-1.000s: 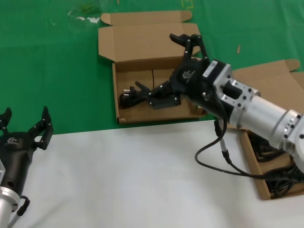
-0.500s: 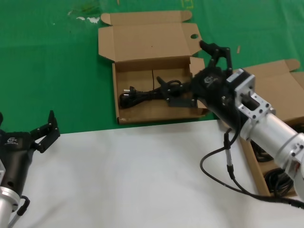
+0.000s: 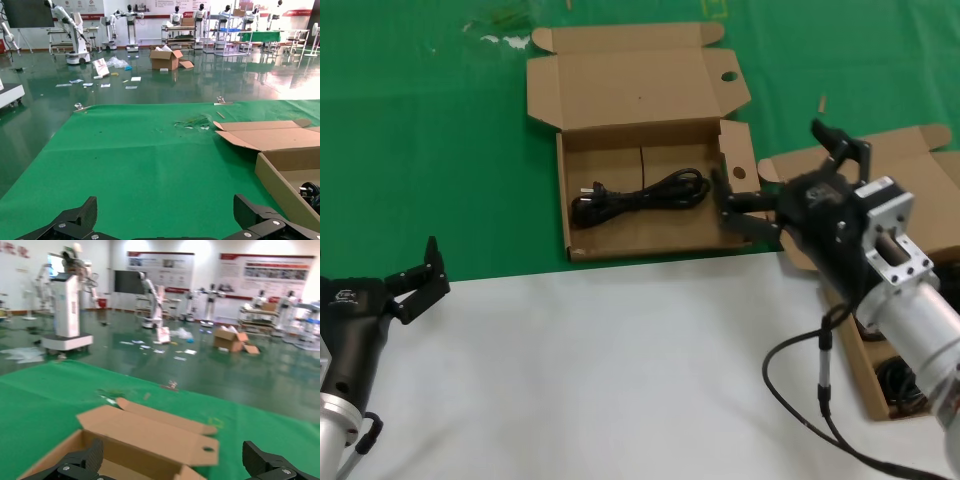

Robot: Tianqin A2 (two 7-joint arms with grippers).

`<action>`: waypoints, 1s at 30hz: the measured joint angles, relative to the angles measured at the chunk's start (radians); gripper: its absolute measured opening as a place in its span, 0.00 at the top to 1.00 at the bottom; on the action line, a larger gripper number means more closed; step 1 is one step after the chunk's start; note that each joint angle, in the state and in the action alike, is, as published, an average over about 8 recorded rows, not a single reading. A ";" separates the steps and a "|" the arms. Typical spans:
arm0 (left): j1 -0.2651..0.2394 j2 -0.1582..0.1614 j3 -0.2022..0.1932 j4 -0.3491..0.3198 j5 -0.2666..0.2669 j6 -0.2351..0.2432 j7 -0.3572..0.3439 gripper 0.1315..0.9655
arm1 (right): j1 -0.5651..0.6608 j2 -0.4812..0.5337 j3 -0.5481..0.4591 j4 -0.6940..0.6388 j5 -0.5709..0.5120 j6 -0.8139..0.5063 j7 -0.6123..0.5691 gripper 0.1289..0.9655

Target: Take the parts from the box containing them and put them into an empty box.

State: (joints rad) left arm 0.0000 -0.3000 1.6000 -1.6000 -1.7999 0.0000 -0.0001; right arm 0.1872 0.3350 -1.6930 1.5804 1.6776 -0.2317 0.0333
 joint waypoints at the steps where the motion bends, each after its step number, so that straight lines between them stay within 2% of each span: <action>1: 0.000 0.000 0.000 0.000 0.000 0.000 0.000 0.03 | -0.009 -0.002 0.005 0.001 0.006 0.012 -0.002 0.00; 17: 0.000 0.000 0.000 0.000 0.000 0.000 0.000 0.00 | -0.151 -0.028 0.075 0.016 0.099 0.186 -0.027 0.00; 30: 0.000 0.000 0.000 0.000 0.000 0.000 0.000 0.00 | -0.164 -0.031 0.081 0.017 0.107 0.203 -0.029 0.00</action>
State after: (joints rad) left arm 0.0000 -0.3000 1.6000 -1.6000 -1.7999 0.0000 -0.0001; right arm 0.0234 0.3044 -1.6116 1.5976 1.7847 -0.0289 0.0041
